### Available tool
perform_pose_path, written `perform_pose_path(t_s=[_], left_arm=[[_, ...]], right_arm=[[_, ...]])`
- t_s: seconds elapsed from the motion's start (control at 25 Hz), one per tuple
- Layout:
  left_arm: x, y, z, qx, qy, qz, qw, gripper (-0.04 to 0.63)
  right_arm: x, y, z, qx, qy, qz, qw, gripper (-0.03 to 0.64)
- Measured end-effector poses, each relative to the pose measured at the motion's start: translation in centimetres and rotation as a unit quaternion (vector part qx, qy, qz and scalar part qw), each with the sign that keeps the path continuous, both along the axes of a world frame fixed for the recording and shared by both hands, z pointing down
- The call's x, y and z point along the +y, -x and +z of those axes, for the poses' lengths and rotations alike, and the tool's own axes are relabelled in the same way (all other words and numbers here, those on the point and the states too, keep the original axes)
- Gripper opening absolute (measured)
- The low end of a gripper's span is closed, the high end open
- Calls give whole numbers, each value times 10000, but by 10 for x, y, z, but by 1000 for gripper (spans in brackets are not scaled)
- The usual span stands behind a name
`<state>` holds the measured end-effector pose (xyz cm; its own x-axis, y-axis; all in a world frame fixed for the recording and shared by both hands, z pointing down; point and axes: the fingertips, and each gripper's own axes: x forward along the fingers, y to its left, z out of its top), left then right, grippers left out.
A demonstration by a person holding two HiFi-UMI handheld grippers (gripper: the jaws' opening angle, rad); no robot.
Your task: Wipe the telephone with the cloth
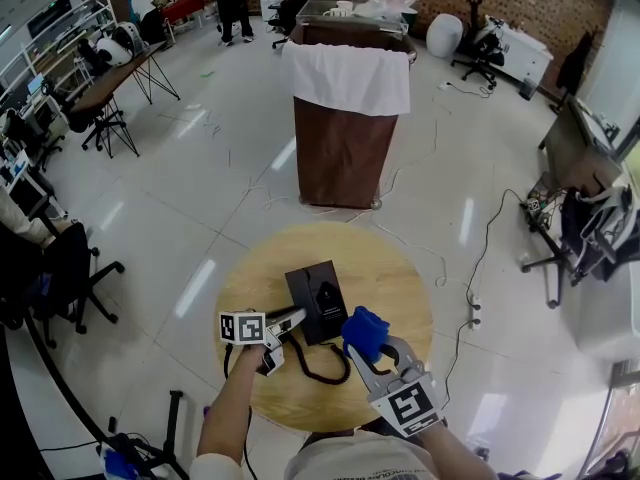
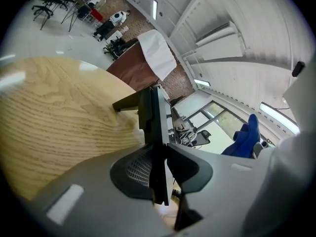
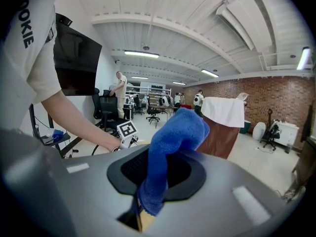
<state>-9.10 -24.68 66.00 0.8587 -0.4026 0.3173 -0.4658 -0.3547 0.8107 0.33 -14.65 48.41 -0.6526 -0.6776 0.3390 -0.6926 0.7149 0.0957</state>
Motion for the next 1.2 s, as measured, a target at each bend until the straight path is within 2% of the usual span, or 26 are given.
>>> perform_pose_path(t_s=[0.28, 0.52, 0.96, 1.2], left_arm=[[1, -3, -12, 34, -70, -100, 9999, 66], [8, -3, -27, 89, -163, -177, 9997, 63], [33, -10, -114, 616, -907, -341, 9934, 63], [52, -13, -156, 974, -1096, -391, 9884, 63]], right_arm=[[-1, 2, -6, 33, 78, -14, 10000, 64], [4, 8, -10, -87, -52, -75, 9999, 64], [23, 26, -29, -216, -320, -178, 9991, 64], [38, 39, -33, -275, -419, -357, 9981, 64]])
